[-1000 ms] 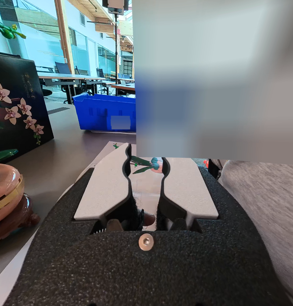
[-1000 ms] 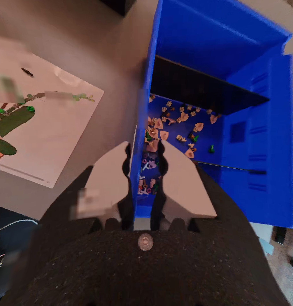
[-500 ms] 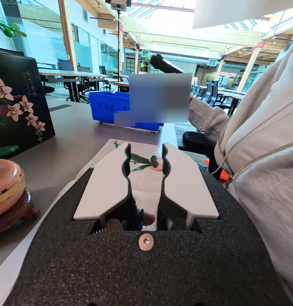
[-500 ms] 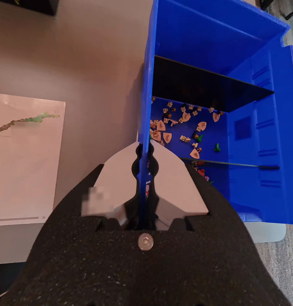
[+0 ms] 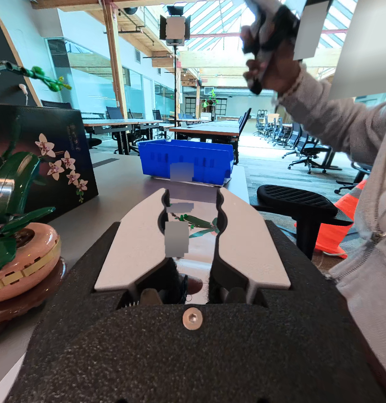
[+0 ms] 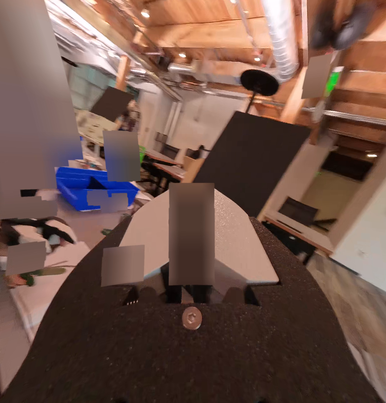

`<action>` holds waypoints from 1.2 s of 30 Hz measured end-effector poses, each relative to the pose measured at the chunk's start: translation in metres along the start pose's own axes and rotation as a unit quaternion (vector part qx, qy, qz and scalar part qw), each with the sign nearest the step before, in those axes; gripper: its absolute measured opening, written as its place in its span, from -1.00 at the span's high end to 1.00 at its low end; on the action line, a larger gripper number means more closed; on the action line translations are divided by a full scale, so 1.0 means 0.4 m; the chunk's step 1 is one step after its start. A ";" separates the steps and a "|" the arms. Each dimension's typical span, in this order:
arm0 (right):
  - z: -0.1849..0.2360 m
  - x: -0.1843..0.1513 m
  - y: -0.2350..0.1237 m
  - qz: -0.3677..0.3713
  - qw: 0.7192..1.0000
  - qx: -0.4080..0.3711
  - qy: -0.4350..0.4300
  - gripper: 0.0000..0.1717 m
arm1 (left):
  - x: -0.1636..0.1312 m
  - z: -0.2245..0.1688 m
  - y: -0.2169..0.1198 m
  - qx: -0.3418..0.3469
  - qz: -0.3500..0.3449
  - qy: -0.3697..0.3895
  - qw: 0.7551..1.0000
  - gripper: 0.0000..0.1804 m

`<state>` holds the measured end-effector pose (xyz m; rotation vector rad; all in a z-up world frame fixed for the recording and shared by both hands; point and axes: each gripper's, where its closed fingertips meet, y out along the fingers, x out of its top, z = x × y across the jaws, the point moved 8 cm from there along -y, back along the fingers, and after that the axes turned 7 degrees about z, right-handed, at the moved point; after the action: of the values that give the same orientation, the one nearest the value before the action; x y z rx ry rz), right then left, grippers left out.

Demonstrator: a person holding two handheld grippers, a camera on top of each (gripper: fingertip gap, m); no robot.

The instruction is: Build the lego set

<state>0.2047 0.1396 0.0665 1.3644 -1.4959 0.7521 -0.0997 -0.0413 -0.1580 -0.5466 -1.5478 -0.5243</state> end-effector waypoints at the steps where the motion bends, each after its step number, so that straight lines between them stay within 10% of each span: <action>1: -0.006 0.047 0.014 0.020 0.999 0.026 0.005 0.87 | 0.002 -0.004 0.002 -0.002 -0.001 0.003 1.000 0.53; 4: -0.021 0.172 0.093 0.097 0.990 0.103 -0.011 0.88 | 0.005 -0.017 0.004 0.000 -0.007 0.015 1.000 0.50; 8: -0.017 0.204 0.187 0.187 0.949 0.252 0.008 0.29 | 0.009 -0.022 0.003 0.006 -0.008 0.026 1.000 0.43; 11: 0.044 0.103 0.193 0.115 0.929 0.335 0.104 0.13 | 0.018 -0.024 -0.002 0.009 -0.010 0.020 1.000 0.41; 18: 0.231 -0.279 0.237 0.074 0.845 0.415 0.329 0.66 | 0.020 0.014 -0.005 0.014 -0.005 -0.030 0.999 0.47; 24: 0.314 -0.453 0.300 0.178 0.915 0.326 0.160 0.64 | 0.034 0.018 -0.019 0.026 -0.014 -0.044 0.999 0.54; 36: 0.325 -0.506 0.235 0.078 0.948 0.223 0.214 0.76 | 0.021 -0.018 -0.009 0.016 0.003 0.012 1.000 0.57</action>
<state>0.0701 0.1197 -0.1528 1.2980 -1.1311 1.4540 -0.0965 -0.0485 -0.1493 -0.5180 -1.5281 -0.4990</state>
